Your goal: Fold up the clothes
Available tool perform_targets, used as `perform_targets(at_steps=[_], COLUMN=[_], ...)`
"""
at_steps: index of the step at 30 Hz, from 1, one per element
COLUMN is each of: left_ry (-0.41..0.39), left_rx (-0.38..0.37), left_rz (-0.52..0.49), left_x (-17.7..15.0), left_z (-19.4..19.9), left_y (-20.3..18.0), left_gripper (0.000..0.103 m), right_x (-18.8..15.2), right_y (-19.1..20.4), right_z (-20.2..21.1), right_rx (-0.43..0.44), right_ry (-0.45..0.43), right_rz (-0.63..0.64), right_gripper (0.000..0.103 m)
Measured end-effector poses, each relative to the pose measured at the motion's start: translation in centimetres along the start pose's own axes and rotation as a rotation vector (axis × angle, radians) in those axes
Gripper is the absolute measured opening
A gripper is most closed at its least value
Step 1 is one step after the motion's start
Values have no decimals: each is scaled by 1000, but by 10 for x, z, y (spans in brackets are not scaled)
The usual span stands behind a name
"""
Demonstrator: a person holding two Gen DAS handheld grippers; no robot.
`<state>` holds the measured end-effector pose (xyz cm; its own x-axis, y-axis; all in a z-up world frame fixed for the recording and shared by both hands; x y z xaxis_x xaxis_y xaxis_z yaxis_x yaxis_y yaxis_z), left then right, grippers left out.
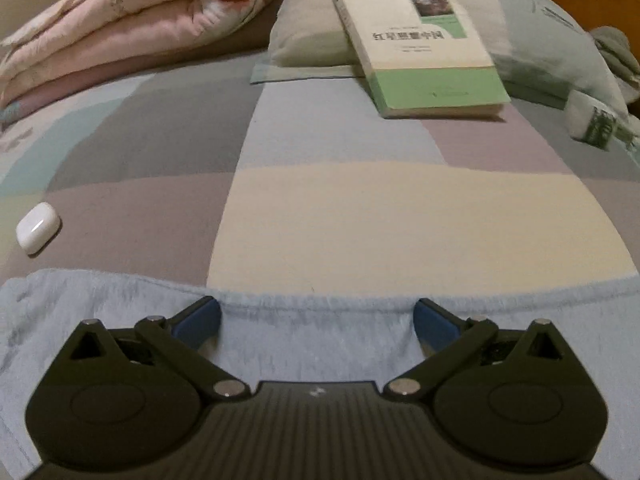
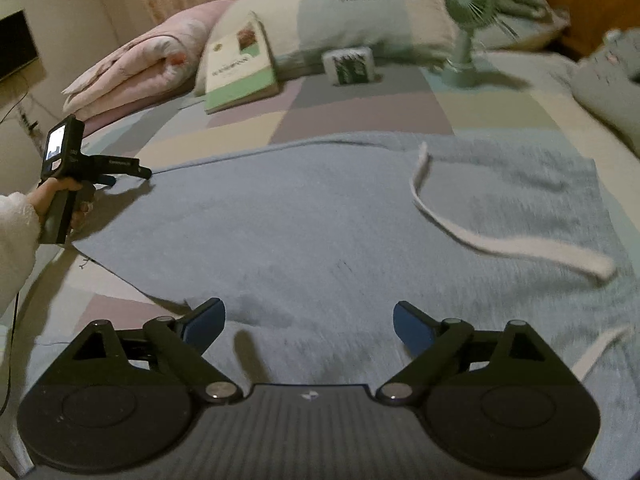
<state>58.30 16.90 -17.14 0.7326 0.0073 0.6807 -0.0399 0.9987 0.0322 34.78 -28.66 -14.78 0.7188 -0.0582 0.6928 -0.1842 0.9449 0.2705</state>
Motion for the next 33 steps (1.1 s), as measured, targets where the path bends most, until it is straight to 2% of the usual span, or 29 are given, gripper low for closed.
perform_targets(at_steps=[3,8,13,16,18,21,24,25,28,31,33], left_ry=[23,36,18,-3,-32,-65,-19,1,67,182,225], left_rx=[19,51,-16,-108,-197,-367,-578,-627,-680,-705,-731], left_rz=[-10,-94,-191,-267,-329,-393,-397,-393,-380,-318,-285], left_x=[5,2,-9,-28,-45,-76,-102,-109,-124,-131,-134], left_z=[2,32,92,138,174,218,238,238,228,212,210], left_y=[-1,-14,-40,-72,-101,-148,-193,-206,-239,-259,-263], left_gripper=[103,102,102,102,102,102,102,102,102,102,102], right_x=[-5,-10,-15,-25,-35,-53,-70,-76,-84,-87,-87], right_y=[2,12,22,28,30,28,25,24,23,17,12], right_z=[1,14,39,54,61,68,74,77,88,94,97], right_rx=[-8,-41,-49,-61,-62,-92,-91,-86,-69,-65,-64], right_ry=[18,20,10,9,11,15,39,43,35,26,19], right_rz=[8,67,104,126,128,127,97,87,82,71,63], right_gripper=[94,95,99,101,102,102,102,102,102,102,102])
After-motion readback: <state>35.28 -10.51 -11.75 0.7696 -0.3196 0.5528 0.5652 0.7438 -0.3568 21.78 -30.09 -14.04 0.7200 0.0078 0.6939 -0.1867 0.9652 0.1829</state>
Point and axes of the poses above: each gripper's, at about its wrist camera, not at the fingertips, and z roughly against the way its jaws point, y to its left, x to its top, the point moved 5 cm from there along -z, roughly the way its jaws point, and after that the axes turned 3 degrees about -y, right-handed, at the moved point
